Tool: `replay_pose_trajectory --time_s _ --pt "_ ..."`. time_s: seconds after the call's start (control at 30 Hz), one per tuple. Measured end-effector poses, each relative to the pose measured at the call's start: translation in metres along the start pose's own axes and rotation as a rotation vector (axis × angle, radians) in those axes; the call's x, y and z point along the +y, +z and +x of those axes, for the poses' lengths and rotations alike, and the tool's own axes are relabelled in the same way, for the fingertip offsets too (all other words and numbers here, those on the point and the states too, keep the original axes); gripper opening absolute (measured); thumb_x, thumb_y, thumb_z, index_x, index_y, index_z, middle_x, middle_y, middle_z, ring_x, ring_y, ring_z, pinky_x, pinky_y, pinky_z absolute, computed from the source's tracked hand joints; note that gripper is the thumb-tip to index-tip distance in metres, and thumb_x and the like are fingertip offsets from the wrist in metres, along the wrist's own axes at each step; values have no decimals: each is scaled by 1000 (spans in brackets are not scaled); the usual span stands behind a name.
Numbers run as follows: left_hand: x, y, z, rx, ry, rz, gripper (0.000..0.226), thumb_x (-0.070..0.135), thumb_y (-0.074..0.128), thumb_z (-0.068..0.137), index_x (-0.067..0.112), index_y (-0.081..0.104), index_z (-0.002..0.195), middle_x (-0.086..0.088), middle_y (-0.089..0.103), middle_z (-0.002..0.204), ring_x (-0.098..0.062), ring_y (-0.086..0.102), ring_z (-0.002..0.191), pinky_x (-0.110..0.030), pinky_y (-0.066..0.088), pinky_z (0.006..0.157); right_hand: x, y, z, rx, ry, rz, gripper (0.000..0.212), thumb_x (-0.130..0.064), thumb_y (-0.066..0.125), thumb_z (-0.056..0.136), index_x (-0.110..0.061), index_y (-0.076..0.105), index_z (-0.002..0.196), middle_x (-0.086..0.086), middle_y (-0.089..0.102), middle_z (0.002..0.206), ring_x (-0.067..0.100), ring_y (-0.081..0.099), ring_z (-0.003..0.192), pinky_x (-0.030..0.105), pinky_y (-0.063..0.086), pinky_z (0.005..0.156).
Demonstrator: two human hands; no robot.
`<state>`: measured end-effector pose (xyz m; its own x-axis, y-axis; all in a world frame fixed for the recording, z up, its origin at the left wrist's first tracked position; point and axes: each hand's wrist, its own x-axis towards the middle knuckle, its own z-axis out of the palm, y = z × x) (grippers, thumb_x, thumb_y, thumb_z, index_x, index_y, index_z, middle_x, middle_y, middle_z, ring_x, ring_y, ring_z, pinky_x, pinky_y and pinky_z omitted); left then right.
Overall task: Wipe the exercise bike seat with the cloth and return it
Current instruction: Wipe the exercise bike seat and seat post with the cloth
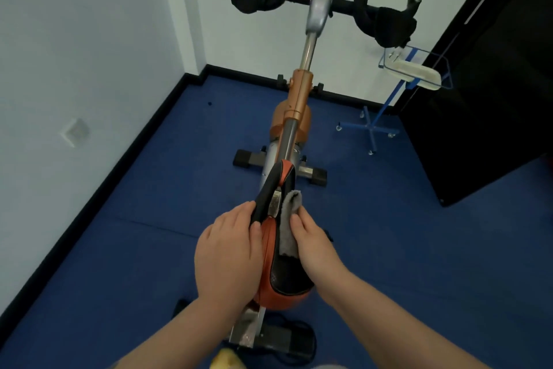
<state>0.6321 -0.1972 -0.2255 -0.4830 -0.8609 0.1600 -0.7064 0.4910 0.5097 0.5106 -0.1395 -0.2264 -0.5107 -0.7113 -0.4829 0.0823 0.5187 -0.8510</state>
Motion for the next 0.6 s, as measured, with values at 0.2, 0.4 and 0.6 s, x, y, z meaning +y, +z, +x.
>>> replay_pose_trajectory --time_s 0.2,0.4,0.6 --pt "2 0 0 -9 -29 36 36 30 38 89 25 57 120 10 65 115 -10 60 105 -29 44 86 -14 -5 36 -63 154 164 46 -42 32 102 -31 34 147 1 49 143 21 51 127 39 40 108" --pt "5 2 0 13 -88 76 37 30 34 91 27 59 117 12 66 112 -10 61 103 -30 46 84 -7 -4 53 -75 38 299 44 -35 36 103 -35 34 146 -10 51 138 13 54 123 39 43 108" --pt "18 7 1 59 -251 184 34 32 34 92 30 61 113 13 66 109 -10 58 103 -31 45 84 -10 -17 92 -111 -116 110 54 -47 40 95 -41 28 147 -7 38 152 15 37 138 44 32 115"
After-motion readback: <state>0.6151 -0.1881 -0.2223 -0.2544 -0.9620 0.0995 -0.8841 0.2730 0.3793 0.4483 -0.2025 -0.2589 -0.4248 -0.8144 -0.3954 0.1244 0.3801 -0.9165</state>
